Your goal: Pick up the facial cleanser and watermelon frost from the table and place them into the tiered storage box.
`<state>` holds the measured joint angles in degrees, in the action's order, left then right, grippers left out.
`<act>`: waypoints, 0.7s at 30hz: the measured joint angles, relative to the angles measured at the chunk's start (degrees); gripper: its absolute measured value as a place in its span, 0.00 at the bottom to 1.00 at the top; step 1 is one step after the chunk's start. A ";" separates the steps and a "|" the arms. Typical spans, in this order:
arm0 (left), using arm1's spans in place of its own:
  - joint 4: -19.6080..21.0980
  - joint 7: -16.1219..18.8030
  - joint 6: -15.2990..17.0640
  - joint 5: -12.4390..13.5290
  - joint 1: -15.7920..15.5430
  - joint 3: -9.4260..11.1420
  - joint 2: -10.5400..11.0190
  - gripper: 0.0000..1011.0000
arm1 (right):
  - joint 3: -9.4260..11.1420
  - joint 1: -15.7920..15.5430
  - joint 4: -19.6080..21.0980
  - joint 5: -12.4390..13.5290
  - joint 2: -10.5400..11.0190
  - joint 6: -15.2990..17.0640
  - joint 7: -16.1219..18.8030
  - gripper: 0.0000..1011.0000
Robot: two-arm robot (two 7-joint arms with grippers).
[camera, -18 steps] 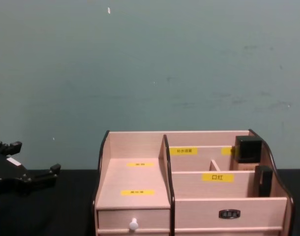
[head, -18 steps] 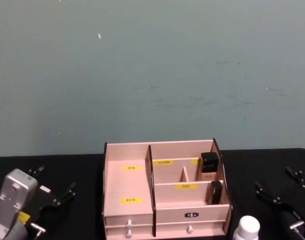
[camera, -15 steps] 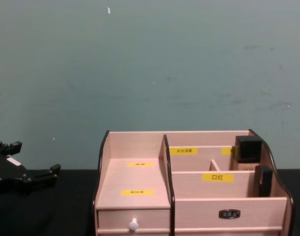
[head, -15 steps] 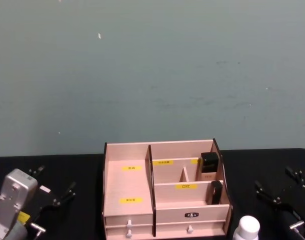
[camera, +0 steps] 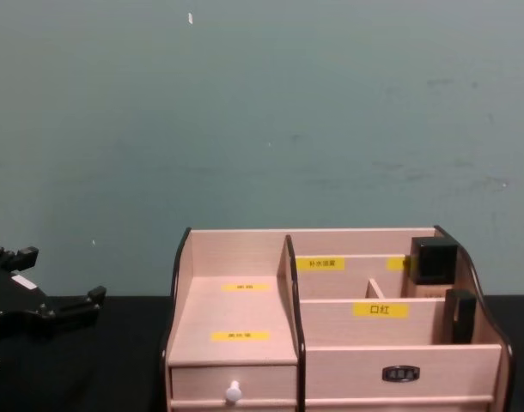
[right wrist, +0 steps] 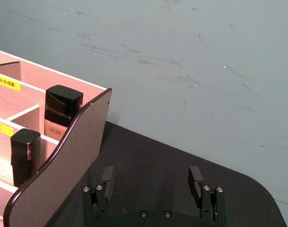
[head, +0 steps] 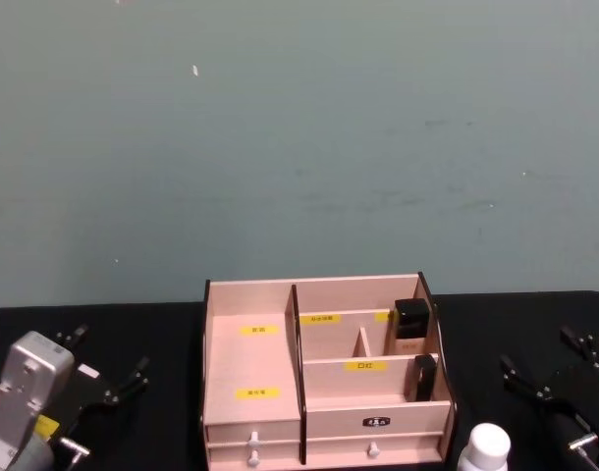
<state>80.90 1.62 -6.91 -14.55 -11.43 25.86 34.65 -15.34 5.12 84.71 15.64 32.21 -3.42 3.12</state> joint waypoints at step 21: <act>0.00 0.00 0.00 0.00 0.00 0.00 0.00 0.99 | 0.00 0.00 0.00 0.00 0.00 0.00 0.00 0.99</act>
<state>80.90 1.62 -6.91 -14.55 -11.43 25.86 34.65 -15.33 5.12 84.71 15.64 32.21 -3.42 3.12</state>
